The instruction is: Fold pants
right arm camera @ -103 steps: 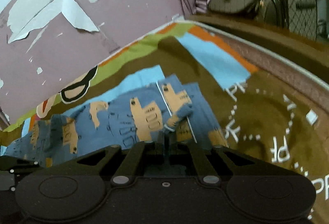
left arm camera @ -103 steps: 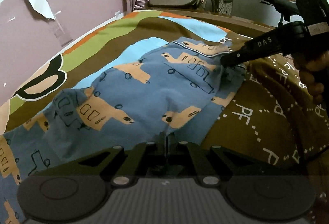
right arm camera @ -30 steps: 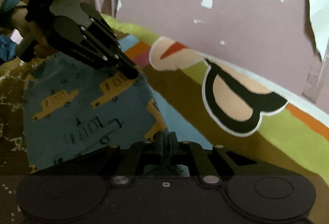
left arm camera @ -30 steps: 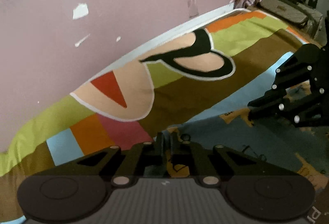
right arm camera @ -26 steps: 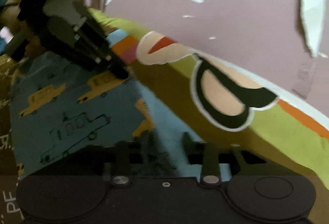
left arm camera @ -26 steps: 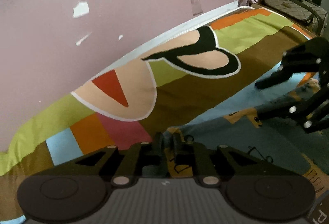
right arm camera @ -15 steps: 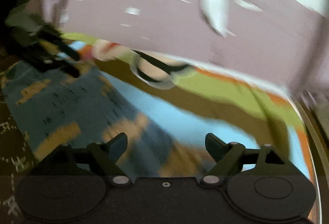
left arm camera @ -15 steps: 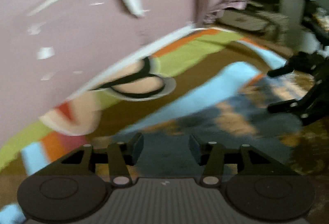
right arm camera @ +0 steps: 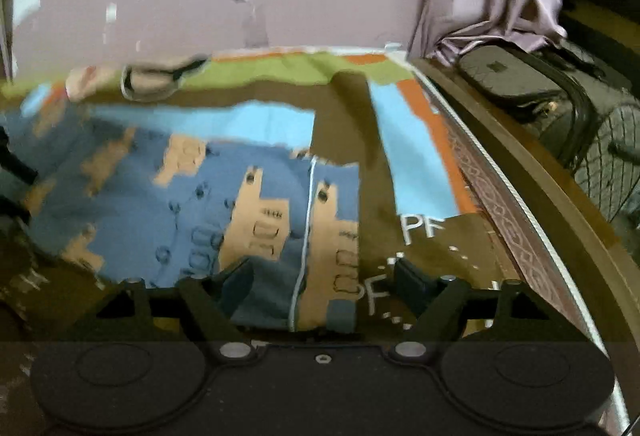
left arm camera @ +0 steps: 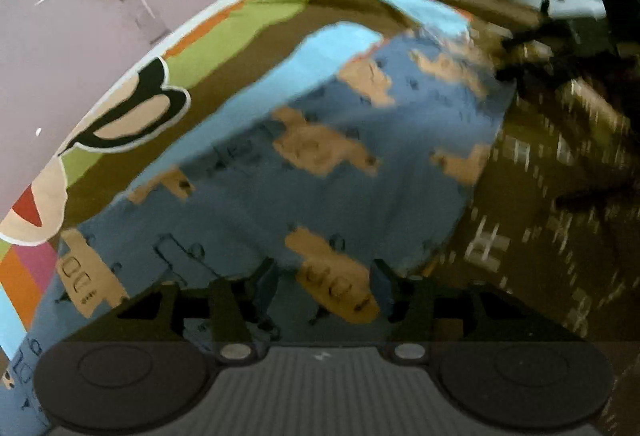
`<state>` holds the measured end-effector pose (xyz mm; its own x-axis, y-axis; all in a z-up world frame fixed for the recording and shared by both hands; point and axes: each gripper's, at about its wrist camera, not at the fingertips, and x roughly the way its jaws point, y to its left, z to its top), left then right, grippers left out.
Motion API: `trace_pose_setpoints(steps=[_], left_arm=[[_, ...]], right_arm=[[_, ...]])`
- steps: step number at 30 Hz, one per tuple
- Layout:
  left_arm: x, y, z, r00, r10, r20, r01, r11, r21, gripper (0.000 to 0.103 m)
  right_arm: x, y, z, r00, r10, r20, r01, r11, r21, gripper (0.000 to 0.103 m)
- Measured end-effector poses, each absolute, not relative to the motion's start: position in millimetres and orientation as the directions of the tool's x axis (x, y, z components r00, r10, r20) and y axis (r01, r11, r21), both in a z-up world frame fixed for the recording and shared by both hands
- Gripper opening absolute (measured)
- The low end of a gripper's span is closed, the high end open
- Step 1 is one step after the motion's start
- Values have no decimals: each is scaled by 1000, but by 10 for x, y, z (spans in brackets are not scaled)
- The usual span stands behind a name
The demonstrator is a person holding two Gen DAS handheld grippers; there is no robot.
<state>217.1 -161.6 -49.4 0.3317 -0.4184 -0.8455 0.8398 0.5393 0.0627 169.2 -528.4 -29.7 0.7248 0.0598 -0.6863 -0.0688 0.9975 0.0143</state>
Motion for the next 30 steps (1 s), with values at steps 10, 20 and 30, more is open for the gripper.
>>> trace_pose_setpoints(steps=[10,20,30], left_arm=[[2546,-3336,-246,349,-588,-730,893,444,69,76],[3105,-4365,-788,38,-461,-887,926,351,-142,54],[2974,-4427,-717,56,-466,-883,949,300,-98,17]], right_arm=[[1350,-5458,-394,716,286,-637,61,883,466,82],[1580,-5770,-552,714,316,-624,260,708,656,76],[1484,-5914,-667,786,225,-575,309,662,682,12]])
